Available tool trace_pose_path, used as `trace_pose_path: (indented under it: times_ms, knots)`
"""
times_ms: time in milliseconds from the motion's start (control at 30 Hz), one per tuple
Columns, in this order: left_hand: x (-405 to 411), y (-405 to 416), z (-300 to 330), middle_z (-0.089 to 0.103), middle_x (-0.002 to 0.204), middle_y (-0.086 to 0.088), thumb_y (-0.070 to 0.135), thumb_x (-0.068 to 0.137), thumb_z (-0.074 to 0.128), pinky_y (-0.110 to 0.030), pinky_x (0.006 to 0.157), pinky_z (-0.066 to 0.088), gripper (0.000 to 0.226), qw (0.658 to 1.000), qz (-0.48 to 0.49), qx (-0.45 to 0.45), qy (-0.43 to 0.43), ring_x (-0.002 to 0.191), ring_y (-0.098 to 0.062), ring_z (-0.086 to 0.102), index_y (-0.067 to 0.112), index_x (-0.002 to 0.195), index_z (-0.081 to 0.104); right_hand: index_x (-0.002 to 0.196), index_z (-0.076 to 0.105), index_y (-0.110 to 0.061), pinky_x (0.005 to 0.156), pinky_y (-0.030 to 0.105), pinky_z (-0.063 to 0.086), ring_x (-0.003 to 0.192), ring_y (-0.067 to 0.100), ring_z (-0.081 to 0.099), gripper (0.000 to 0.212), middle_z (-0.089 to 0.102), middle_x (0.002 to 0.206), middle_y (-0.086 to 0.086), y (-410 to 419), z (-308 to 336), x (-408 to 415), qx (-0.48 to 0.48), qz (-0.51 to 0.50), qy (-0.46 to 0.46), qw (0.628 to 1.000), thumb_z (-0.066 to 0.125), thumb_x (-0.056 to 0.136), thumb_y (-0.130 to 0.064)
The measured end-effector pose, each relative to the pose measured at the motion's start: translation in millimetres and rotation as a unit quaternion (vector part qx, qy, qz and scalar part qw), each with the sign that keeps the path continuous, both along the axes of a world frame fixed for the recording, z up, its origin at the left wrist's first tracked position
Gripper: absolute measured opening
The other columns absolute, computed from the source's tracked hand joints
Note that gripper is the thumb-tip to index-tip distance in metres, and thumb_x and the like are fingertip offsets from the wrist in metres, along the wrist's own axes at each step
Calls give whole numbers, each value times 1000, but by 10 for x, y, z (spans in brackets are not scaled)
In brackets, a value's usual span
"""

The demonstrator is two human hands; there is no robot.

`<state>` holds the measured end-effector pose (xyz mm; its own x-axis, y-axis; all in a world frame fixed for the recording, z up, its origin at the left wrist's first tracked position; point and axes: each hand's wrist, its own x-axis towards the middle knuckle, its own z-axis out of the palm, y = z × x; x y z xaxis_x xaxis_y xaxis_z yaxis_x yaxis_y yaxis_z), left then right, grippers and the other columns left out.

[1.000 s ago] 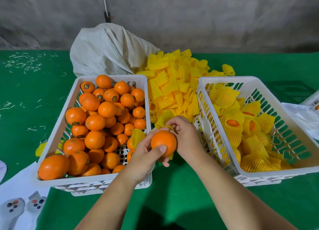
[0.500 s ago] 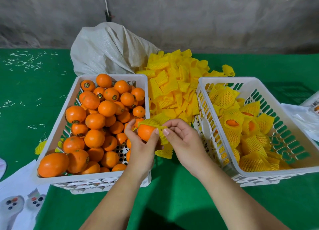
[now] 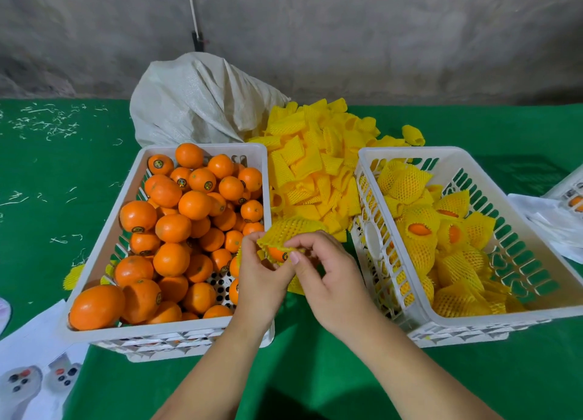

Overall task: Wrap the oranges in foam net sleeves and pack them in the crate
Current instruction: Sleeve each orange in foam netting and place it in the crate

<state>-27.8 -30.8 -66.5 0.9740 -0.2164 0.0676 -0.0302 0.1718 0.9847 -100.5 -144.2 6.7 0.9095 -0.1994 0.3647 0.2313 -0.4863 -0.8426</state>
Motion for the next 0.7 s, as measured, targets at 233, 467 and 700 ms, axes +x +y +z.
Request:
trace_pose_path:
  times_ms: [233, 467, 700]
  knots:
    - [39, 38, 81, 64, 90, -1, 27, 78, 84, -34, 72, 52, 61, 996, -72, -49, 21, 83, -13, 61, 2, 118, 45, 124, 64, -25, 95, 24, 43, 111, 18, 53, 30, 53, 112, -13, 129, -10, -27, 48, 12, -12, 999, 56, 98, -37]
    - [-76, 89, 285, 62, 80, 4, 74, 75, 74, -11, 75, 51, 67, 993, -85, -62, 61, 81, 10, 65, 14, 99, 55, 147, 38, -42, 99, 25, 53, 123, 8, 54, 84, 39, 147, -9, 211, 2, 82, 258, -102, 98, 956, 75, 74, -62]
    - [-70, 55, 268, 63, 77, 4, 39, 73, 83, -28, 58, 50, 47, 994, -23, -99, 39, 73, -9, 61, 13, 93, 50, 145, 53, -35, 114, 51, 45, 129, 17, 63, 85, 66, 139, -6, 210, -110, 146, 475, 26, 157, 866, 83, 71, -66]
